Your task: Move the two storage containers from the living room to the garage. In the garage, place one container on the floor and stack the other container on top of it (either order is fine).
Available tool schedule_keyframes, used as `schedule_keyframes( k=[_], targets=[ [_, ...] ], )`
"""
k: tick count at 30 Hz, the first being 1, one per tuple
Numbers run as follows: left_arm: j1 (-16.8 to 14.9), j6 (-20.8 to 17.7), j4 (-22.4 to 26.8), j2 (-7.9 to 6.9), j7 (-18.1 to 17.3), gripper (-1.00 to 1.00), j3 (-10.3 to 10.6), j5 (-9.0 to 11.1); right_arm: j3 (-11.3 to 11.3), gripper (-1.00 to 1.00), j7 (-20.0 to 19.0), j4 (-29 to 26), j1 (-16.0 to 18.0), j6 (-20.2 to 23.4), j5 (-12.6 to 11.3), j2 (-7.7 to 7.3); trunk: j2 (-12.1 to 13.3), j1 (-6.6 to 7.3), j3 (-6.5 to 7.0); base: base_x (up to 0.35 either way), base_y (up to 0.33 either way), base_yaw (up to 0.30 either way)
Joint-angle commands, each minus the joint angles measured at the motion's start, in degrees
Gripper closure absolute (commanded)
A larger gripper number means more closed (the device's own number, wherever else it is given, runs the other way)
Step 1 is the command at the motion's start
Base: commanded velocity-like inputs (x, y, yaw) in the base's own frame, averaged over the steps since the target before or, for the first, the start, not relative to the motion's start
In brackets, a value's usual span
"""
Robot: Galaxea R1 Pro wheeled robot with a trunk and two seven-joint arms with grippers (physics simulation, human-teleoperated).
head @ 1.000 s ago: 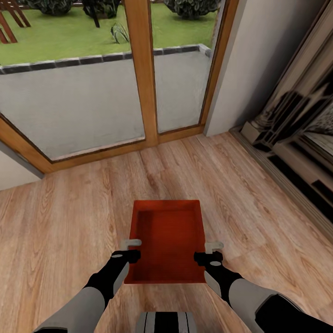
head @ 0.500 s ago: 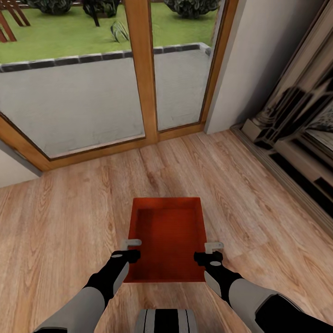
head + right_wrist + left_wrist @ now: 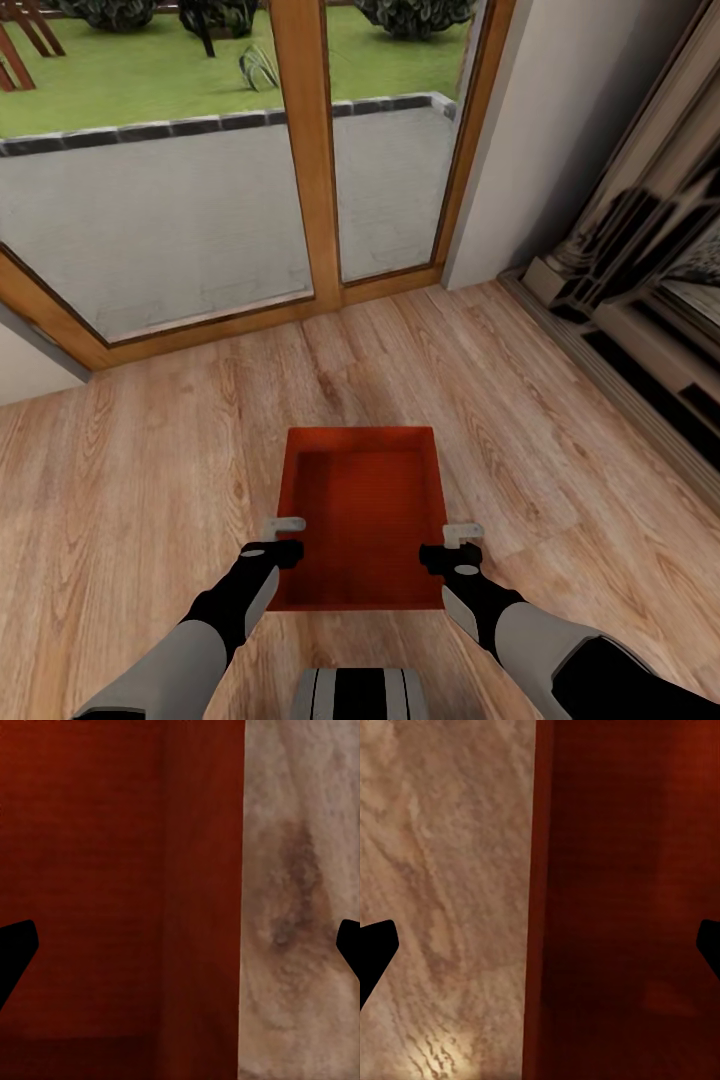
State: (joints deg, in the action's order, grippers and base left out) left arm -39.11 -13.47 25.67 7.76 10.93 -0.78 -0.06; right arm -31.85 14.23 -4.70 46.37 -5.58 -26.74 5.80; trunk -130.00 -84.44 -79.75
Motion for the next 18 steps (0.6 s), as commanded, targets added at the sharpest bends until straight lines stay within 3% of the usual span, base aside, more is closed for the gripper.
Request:
schedule_keyframes(
  k=[1,18],
  targets=[
    [0.0,-0.3,0.1,0.01,0.1,-1.0,-0.1,0.0,-0.5,-1.0,0.2,0.0,0.0,-0.2,-0.6,0.01,0.0,0.01,-0.03,0.0,0.0,0.0],
    [0.0,-0.1,0.1,0.02,0.4,-1.0,0.0,0.0,-0.5,-1.0,0.2,0.0,0.0,-0.2,-0.6,0.02,0.0,0.01,-0.03,0.0,0.0,0.0]
  ],
)
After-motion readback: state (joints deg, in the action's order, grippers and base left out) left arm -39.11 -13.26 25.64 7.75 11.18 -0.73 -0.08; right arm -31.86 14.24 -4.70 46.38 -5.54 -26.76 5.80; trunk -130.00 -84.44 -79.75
